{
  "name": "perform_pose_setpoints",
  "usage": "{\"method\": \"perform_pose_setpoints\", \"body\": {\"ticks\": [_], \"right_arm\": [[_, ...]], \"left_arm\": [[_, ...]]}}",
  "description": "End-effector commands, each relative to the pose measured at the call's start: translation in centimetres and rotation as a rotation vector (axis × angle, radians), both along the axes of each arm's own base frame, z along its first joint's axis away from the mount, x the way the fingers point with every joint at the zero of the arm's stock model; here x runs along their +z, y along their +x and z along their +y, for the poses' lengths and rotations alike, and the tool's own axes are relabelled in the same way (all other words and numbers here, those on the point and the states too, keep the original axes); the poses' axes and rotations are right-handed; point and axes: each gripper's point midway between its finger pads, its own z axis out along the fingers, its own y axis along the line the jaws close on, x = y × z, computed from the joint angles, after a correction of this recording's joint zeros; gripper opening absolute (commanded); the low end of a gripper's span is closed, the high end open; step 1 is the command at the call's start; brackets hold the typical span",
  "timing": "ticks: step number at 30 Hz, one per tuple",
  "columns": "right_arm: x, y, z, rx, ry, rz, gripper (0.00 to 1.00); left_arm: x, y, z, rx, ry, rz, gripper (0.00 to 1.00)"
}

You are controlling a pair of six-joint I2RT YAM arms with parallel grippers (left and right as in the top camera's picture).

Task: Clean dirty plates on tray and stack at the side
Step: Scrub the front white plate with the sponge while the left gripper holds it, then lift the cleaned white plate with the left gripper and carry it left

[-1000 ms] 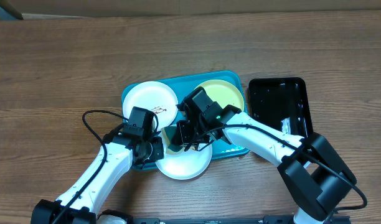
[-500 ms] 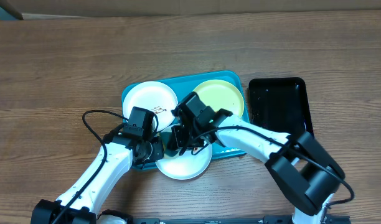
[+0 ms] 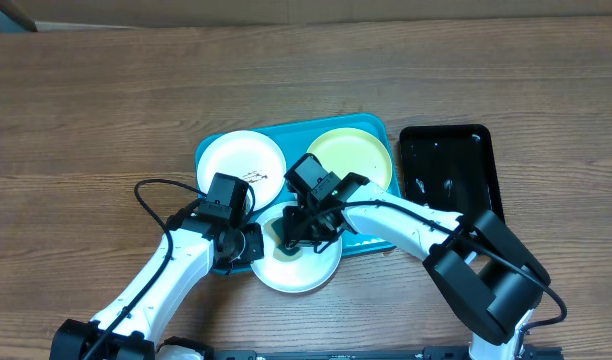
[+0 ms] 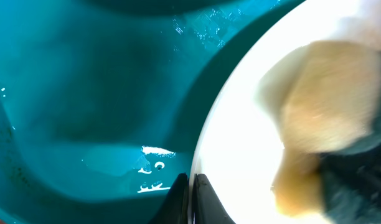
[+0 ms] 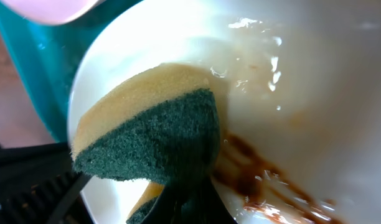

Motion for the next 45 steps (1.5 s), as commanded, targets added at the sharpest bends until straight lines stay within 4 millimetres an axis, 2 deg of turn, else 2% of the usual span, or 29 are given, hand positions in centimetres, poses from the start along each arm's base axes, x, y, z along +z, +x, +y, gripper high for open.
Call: {"method": "perform_pose_setpoints", "body": {"ticks": [1, 5, 8, 16, 21, 25, 28, 33, 34, 37, 41, 43, 45], "right_arm": [[-2.2, 1.8, -4.2, -0.076, -0.185, -0.057, 0.04], [-2.5, 1.8, -5.9, -0.088, -0.245, -0.045, 0.04], [-2.1, 2.0, -6.3, -0.047, -0.246, -0.07, 0.04], [-0.7, 3.6, -8.9, 0.021, -0.363, -0.221, 0.04], [-0.2, 4.1, -9.8, 0.055, -0.407, -0.267, 0.04], [0.5, 4.3, -9.5, 0.049, -0.392, -0.283, 0.04], [2.1, 4.8, -9.0, 0.036, -0.366, -0.312, 0.04], [6.1, 6.1, -7.9, 0.009, -0.294, -0.394, 0.04], [7.5, 6.4, -7.7, -0.001, -0.27, -0.422, 0.04], [9.3, 6.6, -7.8, -0.018, -0.239, -0.459, 0.04], [11.6, 7.3, -9.5, -0.076, -0.223, -0.487, 0.04], [12.4, 7.9, -10.9, -0.116, -0.226, -0.491, 0.04], [12.9, 8.7, -13.1, -0.174, -0.241, -0.483, 0.04]], "left_arm": [[0.2, 0.3, 0.5, -0.006, 0.032, -0.005, 0.04], [0.2, 0.3, 0.5, 0.013, 0.03, -0.004, 0.04], [0.2, 0.3, 0.5, 0.013, 0.03, -0.004, 0.04], [0.2, 0.3, 0.5, 0.013, 0.03, -0.004, 0.04], [0.2, 0.3, 0.5, 0.013, 0.03, -0.004, 0.04], [0.2, 0.3, 0.5, 0.013, 0.03, -0.004, 0.04], [0.2, 0.3, 0.5, 0.013, 0.03, -0.004, 0.04], [0.2, 0.3, 0.5, 0.013, 0.029, -0.004, 0.04], [0.2, 0.3, 0.5, 0.013, 0.029, -0.004, 0.04], [0.2, 0.3, 0.5, 0.013, 0.03, -0.004, 0.04], [1.0, 1.1, 0.3, 0.02, 0.027, -0.025, 0.04], [1.9, 1.8, 0.4, 0.023, 0.039, -0.042, 0.04], [3.0, 2.6, 1.0, 0.031, 0.079, -0.06, 0.04]]}}
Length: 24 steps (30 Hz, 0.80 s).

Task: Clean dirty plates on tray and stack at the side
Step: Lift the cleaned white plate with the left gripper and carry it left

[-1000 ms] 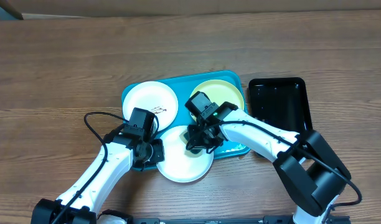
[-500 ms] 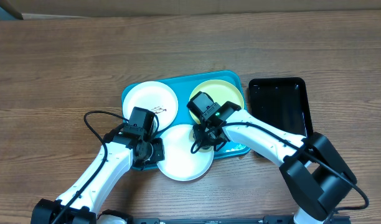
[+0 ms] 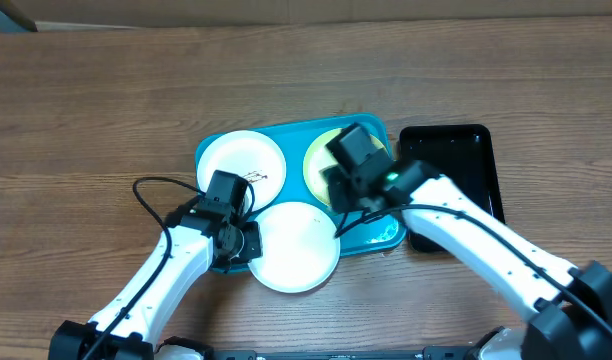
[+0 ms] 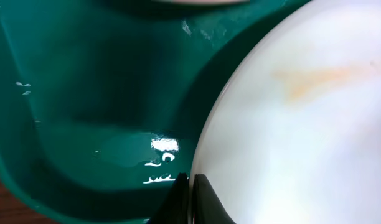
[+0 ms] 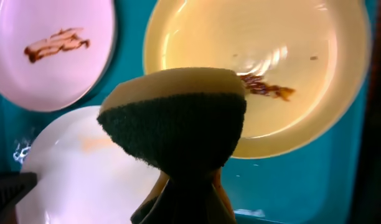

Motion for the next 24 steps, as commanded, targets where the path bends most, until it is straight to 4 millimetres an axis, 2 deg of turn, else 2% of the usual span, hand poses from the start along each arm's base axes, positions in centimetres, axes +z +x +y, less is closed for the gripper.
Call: {"method": "perform_pose_setpoints", "body": {"ticks": [1, 7, 13, 17, 24], "right_arm": [[2.8, 2.6, -4.0, -0.124, 0.016, -0.06, 0.04], [1.9, 3.7, -12.3, -0.308, -0.049, 0.023, 0.04], [1.2, 3.6, -16.5, -0.348, -0.033, 0.087, 0.04], [0.3, 3.6, -18.0, -0.397, 0.01, 0.116, 0.04], [-1.1, 3.3, -18.4, -0.425, 0.089, 0.149, 0.04]], "left_arm": [[2.7, 2.8, 1.0, 0.03, 0.079, -0.082, 0.04], [6.5, 4.8, 3.4, 0.057, 0.229, -0.146, 0.04], [10.2, 6.2, 5.1, 0.051, 0.388, -0.222, 0.04], [12.1, 7.0, 4.7, -0.018, 0.486, -0.289, 0.04], [14.7, 7.5, 3.0, -0.137, 0.704, -0.429, 0.04]]}}
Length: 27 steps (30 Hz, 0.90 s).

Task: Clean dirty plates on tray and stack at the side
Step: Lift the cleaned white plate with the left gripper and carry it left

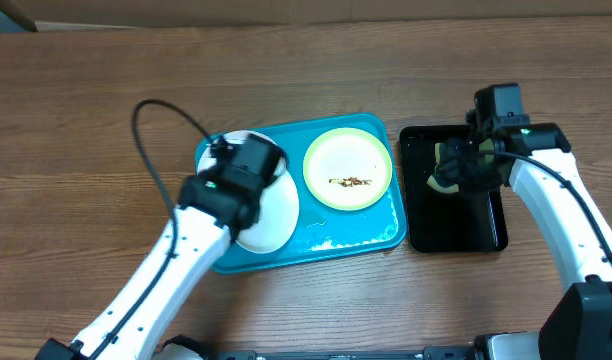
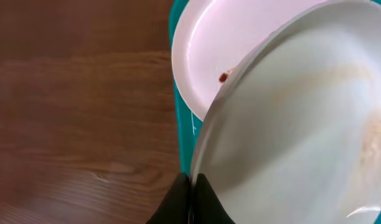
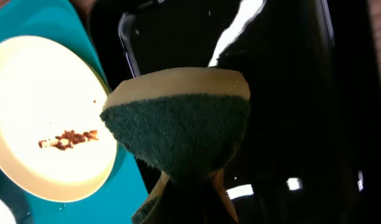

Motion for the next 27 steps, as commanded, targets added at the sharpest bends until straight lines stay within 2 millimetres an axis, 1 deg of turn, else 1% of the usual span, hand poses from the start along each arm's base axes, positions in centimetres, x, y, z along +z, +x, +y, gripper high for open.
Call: {"method": "perform_pose_setpoints", "body": {"ticks": [1, 4, 9, 13, 19, 27], "right_arm": [[0.0, -0.3, 0.4, 0.007, 0.056, -0.006, 0.04], [-0.1, -0.3, 0.4, 0.007, 0.065, -0.007, 0.04], [0.0, -0.3, 0.8, 0.013, 0.087, -0.005, 0.04], [0.0, -0.3, 0.8, 0.013, 0.087, -0.005, 0.04], [0.0, -0.3, 0.8, 0.013, 0.087, -0.006, 0.04], [0.0, -0.3, 0.8, 0.013, 0.087, -0.005, 0.04]], "left_arm": [[3.1, 1.1, 0.3, -0.038, 0.191, -0.127, 0.04], [4.7, 1.5, -0.8, -0.074, 0.271, -0.215, 0.04], [6.9, 2.0, -2.1, -0.098, 0.355, -0.341, 0.04], [7.2, 1.8, -3.1, -0.126, 0.355, -0.363, 0.04], [7.5, 1.7, -3.6, -0.141, 0.366, -0.376, 0.04], [7.5, 1.7, -3.6, -0.14, 0.365, -0.38, 0.04]]}}
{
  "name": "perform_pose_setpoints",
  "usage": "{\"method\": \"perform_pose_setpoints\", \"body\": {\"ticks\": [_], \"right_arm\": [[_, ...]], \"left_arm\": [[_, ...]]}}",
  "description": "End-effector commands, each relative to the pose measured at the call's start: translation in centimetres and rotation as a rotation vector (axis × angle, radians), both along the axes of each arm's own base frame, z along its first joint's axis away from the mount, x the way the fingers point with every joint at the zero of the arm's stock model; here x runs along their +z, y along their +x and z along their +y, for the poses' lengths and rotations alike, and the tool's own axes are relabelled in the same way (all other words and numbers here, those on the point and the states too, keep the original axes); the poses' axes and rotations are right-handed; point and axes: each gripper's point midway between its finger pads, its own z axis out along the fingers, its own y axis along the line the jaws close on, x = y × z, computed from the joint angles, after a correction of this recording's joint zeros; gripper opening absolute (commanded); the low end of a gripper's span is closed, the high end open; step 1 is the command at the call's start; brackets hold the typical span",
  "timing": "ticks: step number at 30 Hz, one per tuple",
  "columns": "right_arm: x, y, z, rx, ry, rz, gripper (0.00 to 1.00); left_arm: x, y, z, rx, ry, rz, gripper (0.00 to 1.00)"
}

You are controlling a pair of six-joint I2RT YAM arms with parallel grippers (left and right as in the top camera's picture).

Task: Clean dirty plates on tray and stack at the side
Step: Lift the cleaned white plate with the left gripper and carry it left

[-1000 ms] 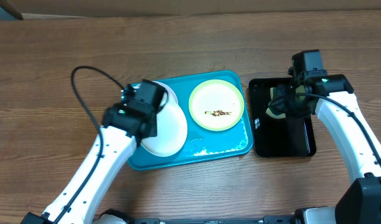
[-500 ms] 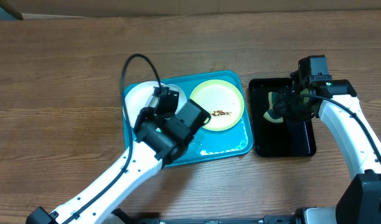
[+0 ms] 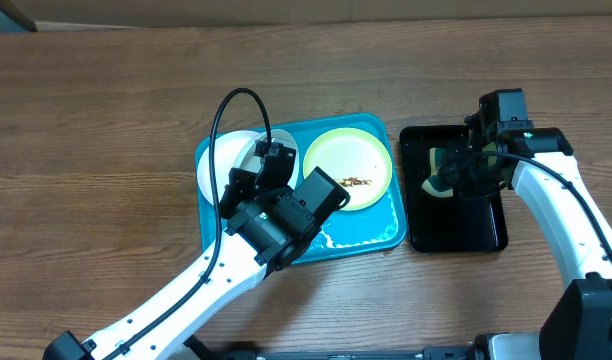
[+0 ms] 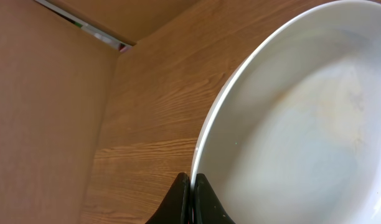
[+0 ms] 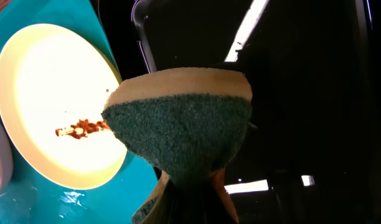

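My left gripper [image 4: 192, 182] is shut on the rim of a white plate [image 4: 302, 124]. The plate is lifted and tilted, with a faint smear on its face and the wooden table and a cardboard wall behind it. In the overhead view the left arm [image 3: 286, 215] reaches across the teal tray [image 3: 361, 225] and hides most of that plate. On the tray lie a yellow plate [image 3: 348, 168] with a brown stain [image 5: 81, 127] and a white plate [image 3: 226, 160] at the left. My right gripper [image 3: 456, 175] is shut on a yellow-and-green sponge [image 5: 178, 118] above the black tray [image 3: 454, 215].
The black tray stands just right of the teal tray. Bare wooden table lies left of the teal tray and along the back. A cardboard wall runs along the table's far edge. The left arm's cable [image 3: 231, 110] loops above the tray.
The left arm has swung over the middle of the teal tray. Its white plate is now tilted up, facing the table and wall. The right gripper and sponge have hardly moved over the black tray.
The sponge was pressed on the stained white plate at the tray's front while my left gripper held its rim. Then the sponge was above the yellow plate and the white plate showed only a faint smear. Then the sponge hung over the black tray, and the left gripper held the plate raised, as now.
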Motion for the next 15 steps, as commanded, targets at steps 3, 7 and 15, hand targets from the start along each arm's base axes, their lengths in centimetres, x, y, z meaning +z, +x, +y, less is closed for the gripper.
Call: {"method": "perform_pose_setpoints", "body": {"ticks": [3, 7, 15], "right_arm": [[0.4, 0.0, 0.0, 0.003, 0.006, -0.017, 0.04], [0.4, 0.0, 0.0, 0.002, 0.006, -0.017, 0.04], [0.3, 0.0, 0.0, 0.003, 0.005, -0.016, 0.04]], "left_arm": [[1.3, 0.4, -0.1, 0.006, 0.014, -0.045, 0.04], [1.1, 0.4, -0.2, 0.01, -0.007, -0.042, 0.04], [-2.9, 0.4, 0.2, 0.041, -0.239, 0.146, 0.04]]}}
